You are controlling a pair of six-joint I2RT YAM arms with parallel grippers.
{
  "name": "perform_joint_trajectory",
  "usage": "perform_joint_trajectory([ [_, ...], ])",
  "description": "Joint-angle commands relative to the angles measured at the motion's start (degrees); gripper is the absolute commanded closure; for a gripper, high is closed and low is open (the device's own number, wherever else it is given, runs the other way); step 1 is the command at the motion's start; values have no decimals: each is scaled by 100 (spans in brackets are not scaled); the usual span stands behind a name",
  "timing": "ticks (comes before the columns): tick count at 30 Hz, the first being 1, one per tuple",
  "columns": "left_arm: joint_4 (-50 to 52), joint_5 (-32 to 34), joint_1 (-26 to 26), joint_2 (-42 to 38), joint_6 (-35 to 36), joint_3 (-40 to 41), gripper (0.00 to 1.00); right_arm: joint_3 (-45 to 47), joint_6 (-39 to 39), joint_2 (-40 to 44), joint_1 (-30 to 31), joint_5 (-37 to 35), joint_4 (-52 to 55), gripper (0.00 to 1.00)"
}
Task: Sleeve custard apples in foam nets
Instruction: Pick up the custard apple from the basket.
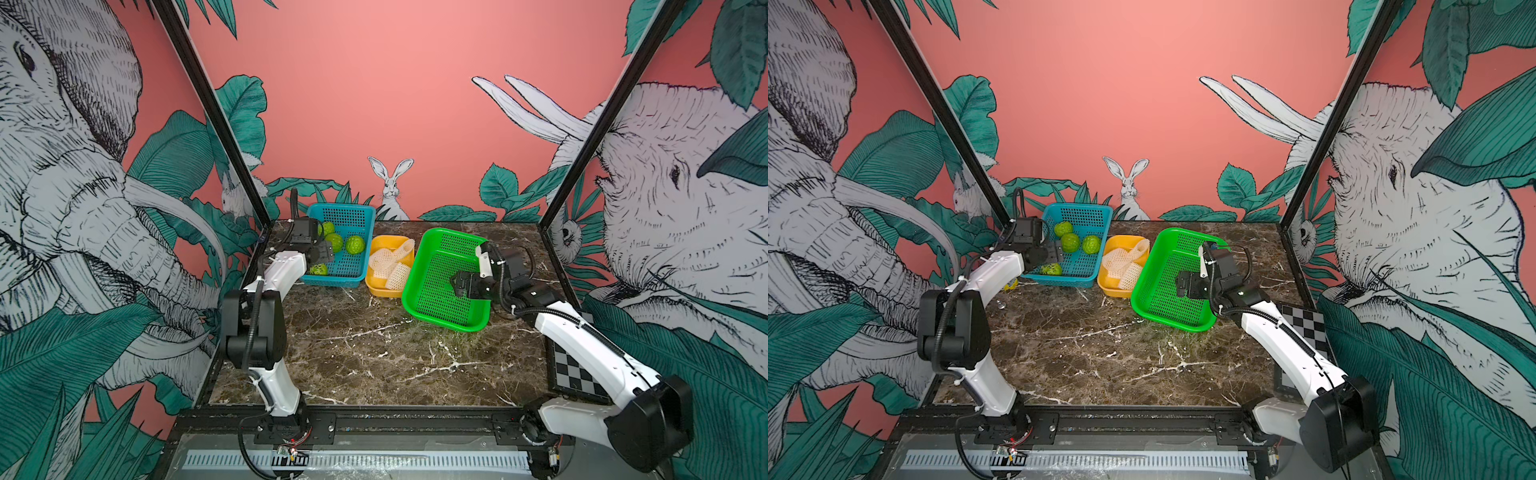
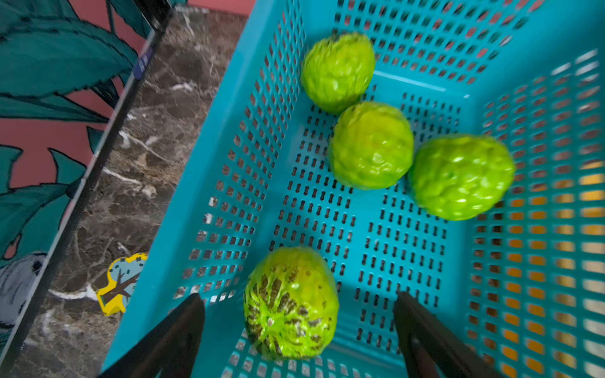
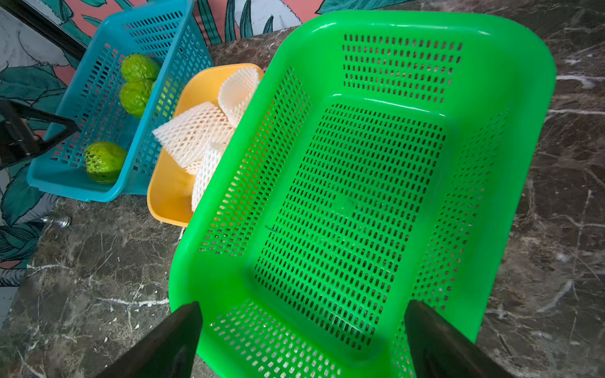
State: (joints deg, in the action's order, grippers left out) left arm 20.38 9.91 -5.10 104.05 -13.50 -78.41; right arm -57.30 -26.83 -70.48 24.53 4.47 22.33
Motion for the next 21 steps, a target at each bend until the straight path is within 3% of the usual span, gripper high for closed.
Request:
perform_joint_trajectory([
  [1, 669, 91, -24, 263, -157, -315, 9, -33, 2, 26, 21, -50, 92, 1],
  [14, 706, -18, -22, 1126, -498, -564, 10, 37, 125, 39, 27, -403, 124, 1],
  [17, 636, -108, -25, 1170, -523, -596, 19, 24, 141, 86, 31, -491, 216, 1],
  [21, 612, -229, -13, 1139, -475, -631, 39, 37, 160, 241, 30, -609, 314, 1],
])
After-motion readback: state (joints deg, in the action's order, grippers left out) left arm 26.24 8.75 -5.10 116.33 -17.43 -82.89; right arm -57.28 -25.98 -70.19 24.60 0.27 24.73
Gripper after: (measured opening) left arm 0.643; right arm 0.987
